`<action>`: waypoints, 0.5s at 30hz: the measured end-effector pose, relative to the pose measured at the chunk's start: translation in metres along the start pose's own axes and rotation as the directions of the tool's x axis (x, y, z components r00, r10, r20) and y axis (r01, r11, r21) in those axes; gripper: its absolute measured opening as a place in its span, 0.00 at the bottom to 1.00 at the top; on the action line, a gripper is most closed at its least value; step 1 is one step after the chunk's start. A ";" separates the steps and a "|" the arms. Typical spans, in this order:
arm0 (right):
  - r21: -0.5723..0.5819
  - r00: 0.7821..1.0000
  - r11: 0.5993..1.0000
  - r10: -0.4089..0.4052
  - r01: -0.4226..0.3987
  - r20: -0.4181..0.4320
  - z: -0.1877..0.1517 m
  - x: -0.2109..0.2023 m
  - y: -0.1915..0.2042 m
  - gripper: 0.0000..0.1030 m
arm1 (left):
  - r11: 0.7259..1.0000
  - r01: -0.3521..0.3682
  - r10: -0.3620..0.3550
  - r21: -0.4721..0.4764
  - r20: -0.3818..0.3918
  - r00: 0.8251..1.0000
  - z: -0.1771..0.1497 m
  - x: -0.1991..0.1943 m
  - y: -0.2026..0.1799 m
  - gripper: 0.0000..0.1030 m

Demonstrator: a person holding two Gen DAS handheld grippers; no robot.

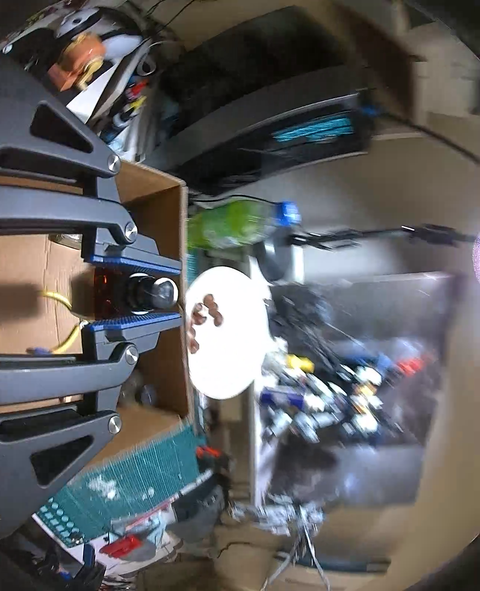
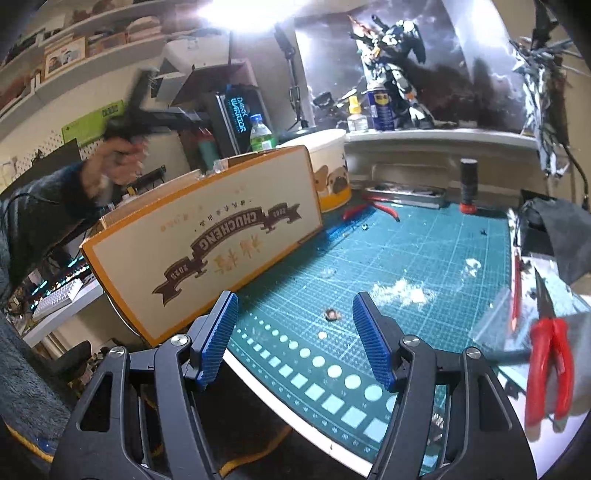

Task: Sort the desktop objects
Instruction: 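Carry the bottle into the box with the left gripper and release it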

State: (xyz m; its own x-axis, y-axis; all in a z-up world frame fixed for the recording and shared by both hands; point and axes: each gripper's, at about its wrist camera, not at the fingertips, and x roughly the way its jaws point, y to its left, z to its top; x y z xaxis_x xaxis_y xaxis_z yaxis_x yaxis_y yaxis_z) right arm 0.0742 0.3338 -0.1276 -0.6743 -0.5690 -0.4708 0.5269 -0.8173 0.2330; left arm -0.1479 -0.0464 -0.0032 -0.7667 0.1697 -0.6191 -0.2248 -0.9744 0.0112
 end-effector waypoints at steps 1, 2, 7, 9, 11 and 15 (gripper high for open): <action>-0.003 1.000 1.000 0.003 -0.003 0.002 0.002 0.001 0.001 0.61 | 1.000 -0.016 0.016 -0.018 -0.032 0.999 -0.001 0.012 0.005 0.16; -0.007 1.000 1.000 0.004 -0.004 0.002 0.004 0.002 0.001 0.61 | 0.999 -0.033 0.031 -0.042 -0.041 0.999 -0.002 0.021 0.010 0.15; -0.011 1.000 1.000 -0.001 0.001 0.005 0.010 0.004 0.000 0.61 | 0.995 -0.098 0.096 -0.008 -0.153 0.984 -0.019 0.062 0.009 0.13; -0.002 1.000 1.000 -0.004 0.004 0.006 0.011 0.004 -0.004 0.61 | 0.994 -0.106 0.104 -0.004 -0.179 0.978 -0.028 0.071 0.010 0.13; 0.009 1.000 1.000 -0.005 0.005 0.000 0.011 0.007 -0.008 0.61 | 0.995 -0.102 0.100 -0.003 -0.183 0.978 -0.028 0.070 0.011 0.13; 0.010 1.000 1.000 -0.001 0.001 -0.020 0.010 0.016 -0.009 0.61 | 0.995 -0.101 0.096 -0.018 -0.200 0.975 -0.025 0.068 0.013 0.13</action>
State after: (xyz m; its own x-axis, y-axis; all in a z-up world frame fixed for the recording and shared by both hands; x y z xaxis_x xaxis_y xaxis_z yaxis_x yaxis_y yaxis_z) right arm 0.0540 0.3314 -0.1289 -0.6641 -0.5661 -0.4883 0.5207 -0.8189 0.2413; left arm -0.1876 -0.0518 -0.0647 -0.6492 0.0427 -0.7594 -0.1347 -0.9891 0.0595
